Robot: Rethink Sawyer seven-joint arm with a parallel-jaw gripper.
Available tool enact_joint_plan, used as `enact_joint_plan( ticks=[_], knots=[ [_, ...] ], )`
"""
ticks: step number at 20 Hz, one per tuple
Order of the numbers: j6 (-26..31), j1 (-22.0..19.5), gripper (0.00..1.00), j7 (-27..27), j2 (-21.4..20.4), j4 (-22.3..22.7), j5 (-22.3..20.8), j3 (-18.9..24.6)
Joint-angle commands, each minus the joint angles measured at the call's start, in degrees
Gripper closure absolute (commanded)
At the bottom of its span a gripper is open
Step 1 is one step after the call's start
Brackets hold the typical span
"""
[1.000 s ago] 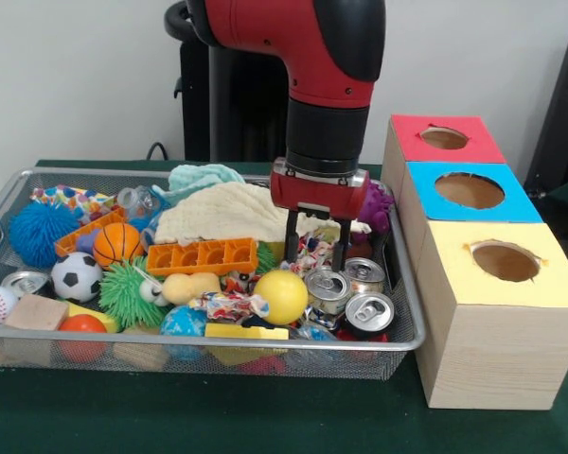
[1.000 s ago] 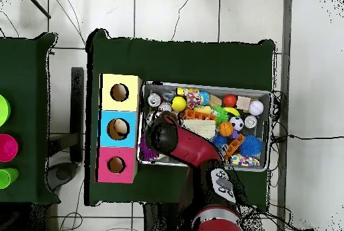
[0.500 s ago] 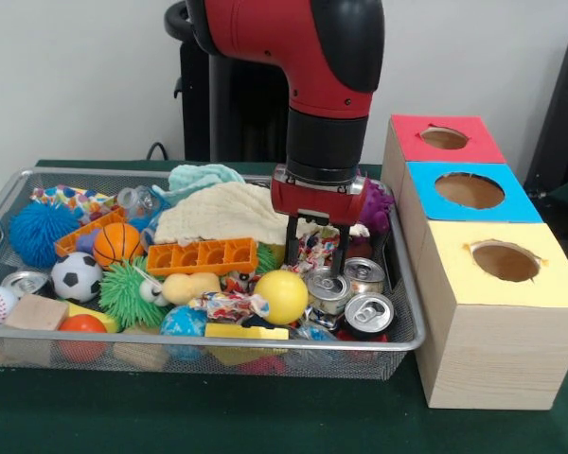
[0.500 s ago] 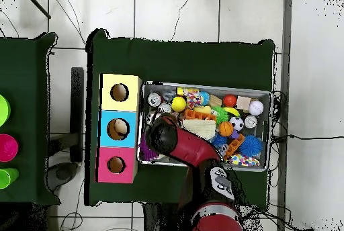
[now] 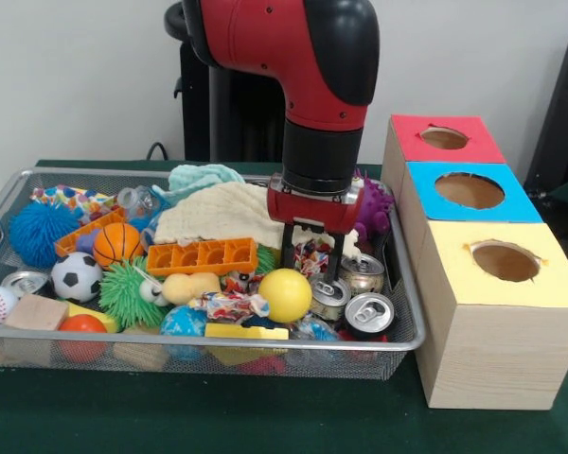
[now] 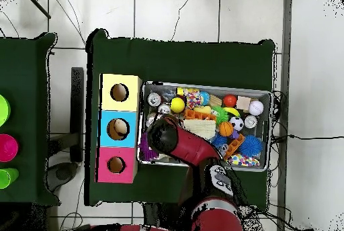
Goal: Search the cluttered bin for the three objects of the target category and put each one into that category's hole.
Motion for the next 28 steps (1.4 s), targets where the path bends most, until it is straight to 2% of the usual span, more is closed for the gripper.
enact_joint_plan(
  ticks=[1, 14, 19, 28],
  knots=[
    [7.55, -1.52, 0.00, 3.84, 3.13, -4.24, -3.24, 2.30],
    [12.18, -2.38, 0.00, 2.56, 4.19, -5.85, -6.17, 3.67],
    [16.36, -2.43, 0.00, 0.44, 4.53, -7.78, -8.27, 3.64],
    [18.05, -3.52, 0.00, -0.38, 5.64, -9.06, -11.66, 5.50]
  ],
)
